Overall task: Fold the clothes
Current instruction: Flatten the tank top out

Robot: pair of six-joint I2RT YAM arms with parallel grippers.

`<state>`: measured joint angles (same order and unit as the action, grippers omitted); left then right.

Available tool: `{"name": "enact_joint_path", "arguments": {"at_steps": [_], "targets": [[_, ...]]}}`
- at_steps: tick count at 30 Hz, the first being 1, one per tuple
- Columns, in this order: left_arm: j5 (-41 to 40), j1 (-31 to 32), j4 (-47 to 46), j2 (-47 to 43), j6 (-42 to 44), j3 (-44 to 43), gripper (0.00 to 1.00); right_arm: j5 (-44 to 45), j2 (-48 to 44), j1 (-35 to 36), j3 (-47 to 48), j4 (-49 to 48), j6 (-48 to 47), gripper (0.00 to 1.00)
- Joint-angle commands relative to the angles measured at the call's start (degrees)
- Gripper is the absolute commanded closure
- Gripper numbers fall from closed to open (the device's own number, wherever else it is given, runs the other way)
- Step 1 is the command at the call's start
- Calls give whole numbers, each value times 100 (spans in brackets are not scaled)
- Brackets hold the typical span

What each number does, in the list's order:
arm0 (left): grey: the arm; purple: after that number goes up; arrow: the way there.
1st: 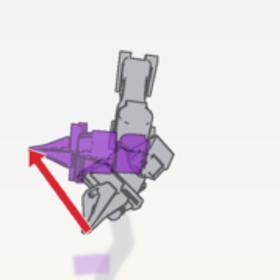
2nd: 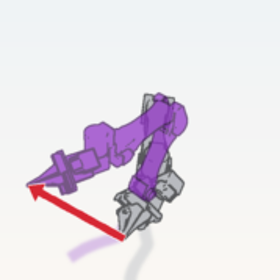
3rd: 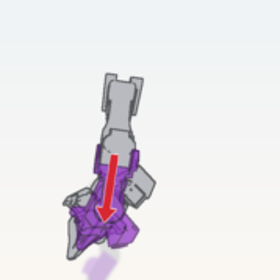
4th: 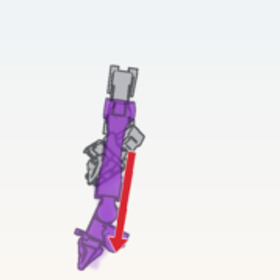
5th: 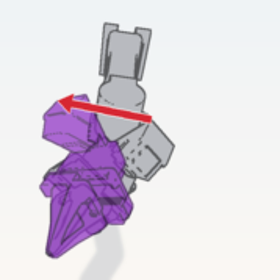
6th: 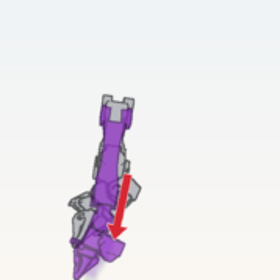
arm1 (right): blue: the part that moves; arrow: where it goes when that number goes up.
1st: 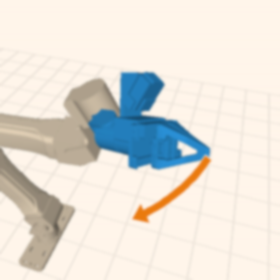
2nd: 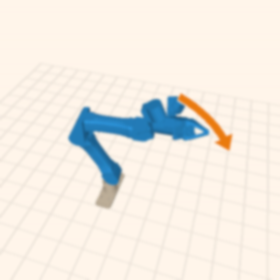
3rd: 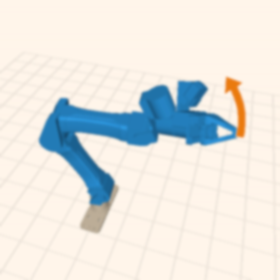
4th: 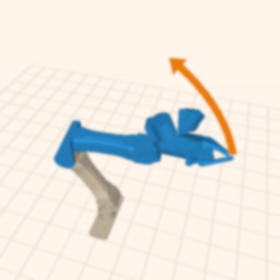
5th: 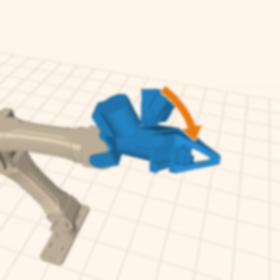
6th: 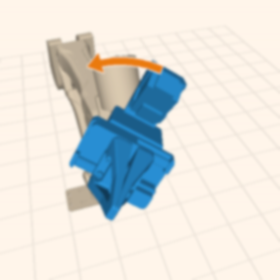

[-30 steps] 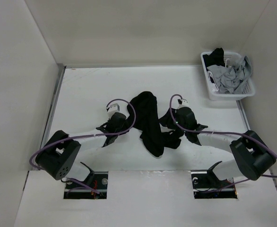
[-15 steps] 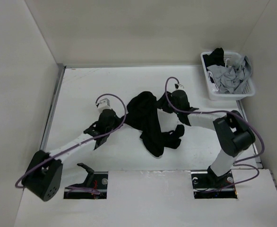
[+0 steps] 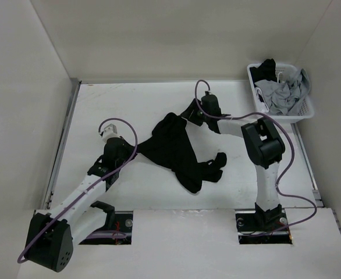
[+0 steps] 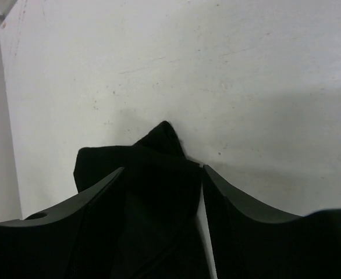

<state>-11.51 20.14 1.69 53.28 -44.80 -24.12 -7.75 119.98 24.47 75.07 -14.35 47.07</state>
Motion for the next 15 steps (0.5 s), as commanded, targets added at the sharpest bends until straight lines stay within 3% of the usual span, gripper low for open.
{"name": "enact_joint_path", "arguments": {"at_steps": [1,6,8,11,15], "targets": [[245,-111,-108,-107,-3,65,100,-289,165,71,464,187,205,42],[281,-164,-222,-116,-73,-14,100,-368,403,80,737,213,549,66],[281,-173,-301,-81,-134,-66,100,-350,447,80,825,266,628,70],[298,-121,-337,-28,-231,-137,100,-106,246,80,695,564,594,67],[298,-181,-284,-142,-240,38,100,633,-484,80,-254,293,294,53]]}}
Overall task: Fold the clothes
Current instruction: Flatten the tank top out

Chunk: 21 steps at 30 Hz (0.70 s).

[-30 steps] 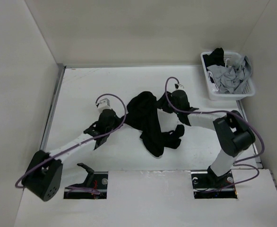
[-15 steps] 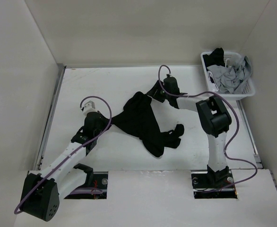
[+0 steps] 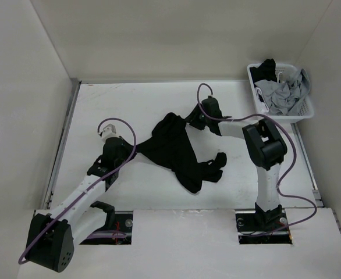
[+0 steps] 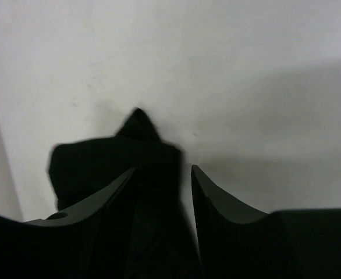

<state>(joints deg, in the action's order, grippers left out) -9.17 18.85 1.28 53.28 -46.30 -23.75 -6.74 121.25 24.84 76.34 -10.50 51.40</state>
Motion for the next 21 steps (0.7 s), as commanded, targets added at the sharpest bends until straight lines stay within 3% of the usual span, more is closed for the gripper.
{"name": "enact_joint_path", "arguments": {"at_steps": [1,21], "targets": [[64,-79,-207,-177,-98,45,100,577,-672,43,-504,-92,-165,53],[222,-149,241,-968,-291,678,100,-512,30,25,408,672,230,54]]}}
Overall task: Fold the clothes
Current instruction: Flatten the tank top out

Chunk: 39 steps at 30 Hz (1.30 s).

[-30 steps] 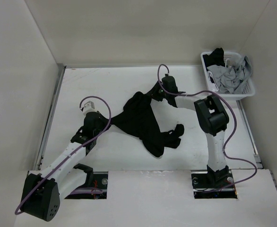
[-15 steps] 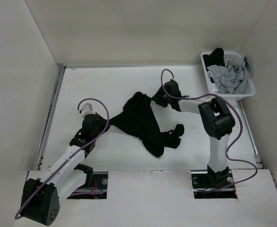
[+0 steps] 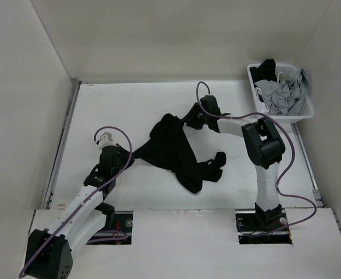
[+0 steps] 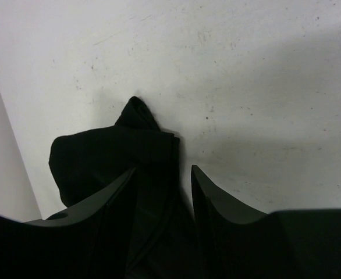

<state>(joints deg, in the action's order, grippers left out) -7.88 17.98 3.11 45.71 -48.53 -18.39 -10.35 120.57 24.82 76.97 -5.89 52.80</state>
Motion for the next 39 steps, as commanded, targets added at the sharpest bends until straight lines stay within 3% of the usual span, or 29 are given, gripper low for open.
{"name": "enact_joint_path", "arguments": {"at_steps": [1,8,14,19,25,29,32,36,39], "targets": [[128,-79,84,-264,-95,178,100,-125,98,27,371,281,108,54],[506,43,610,-922,-446,441,100,60,72,167,485,606,179,57],[569,517,1648,-2206,-877,689,100,104,177,335,643,984,-15,54],[296,755,1763,-2084,-508,267,100,24,239,659,882,1441,-164,54],[313,808,1649,-2190,-464,284,100,-2,-103,950,197,1135,-208,54],[331,817,1342,-2067,-438,354,100,-72,-236,1012,-85,468,-138,84],[340,791,973,-1795,-455,310,100,-99,-245,1012,-42,-112,-103,98],[287,475,402,-1365,-482,30,100,50,-692,933,343,-562,-146,100],[444,-43,-186,-733,-551,-637,100,16,-982,643,1229,-475,-243,100]]}}
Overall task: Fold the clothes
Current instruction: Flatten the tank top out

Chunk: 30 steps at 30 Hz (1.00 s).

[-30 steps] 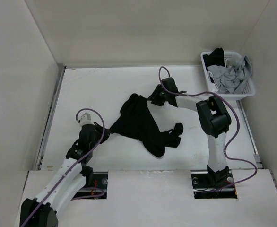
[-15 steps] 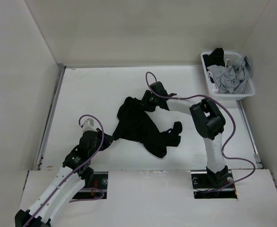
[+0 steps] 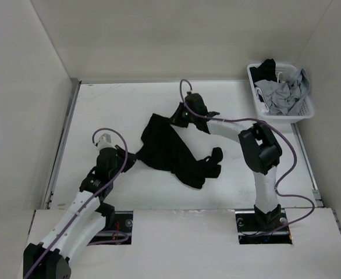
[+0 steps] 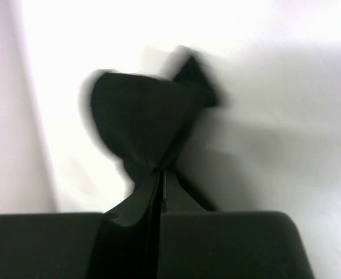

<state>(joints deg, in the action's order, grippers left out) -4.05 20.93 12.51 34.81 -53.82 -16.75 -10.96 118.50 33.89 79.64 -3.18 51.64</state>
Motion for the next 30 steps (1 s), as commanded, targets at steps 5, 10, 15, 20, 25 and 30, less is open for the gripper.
{"name": "enact_joint_path", "arguments": {"at_steps": [5,10,15,20,25,30], "targets": [[660,-840,-1655,1203,-357,-2470,100,-81,-1284,-563,2626,-227,-320,100],[520,-1007,-1621,652,-401,-2895,100,-73,-2863,-406,1332,-594,-970,98],[397,-1042,-1139,-184,-208,-1992,100,664,-4422,288,-2544,-1746,-858,91],[748,-1262,-443,-668,-128,-744,99,1631,-4537,851,-4973,-2275,-103,54],[731,-1219,-495,-572,-278,171,99,1790,-4941,782,-5652,-2135,312,48],[722,-1289,-890,-177,-287,305,99,1913,-5012,457,-5372,-1152,84,45]]}}
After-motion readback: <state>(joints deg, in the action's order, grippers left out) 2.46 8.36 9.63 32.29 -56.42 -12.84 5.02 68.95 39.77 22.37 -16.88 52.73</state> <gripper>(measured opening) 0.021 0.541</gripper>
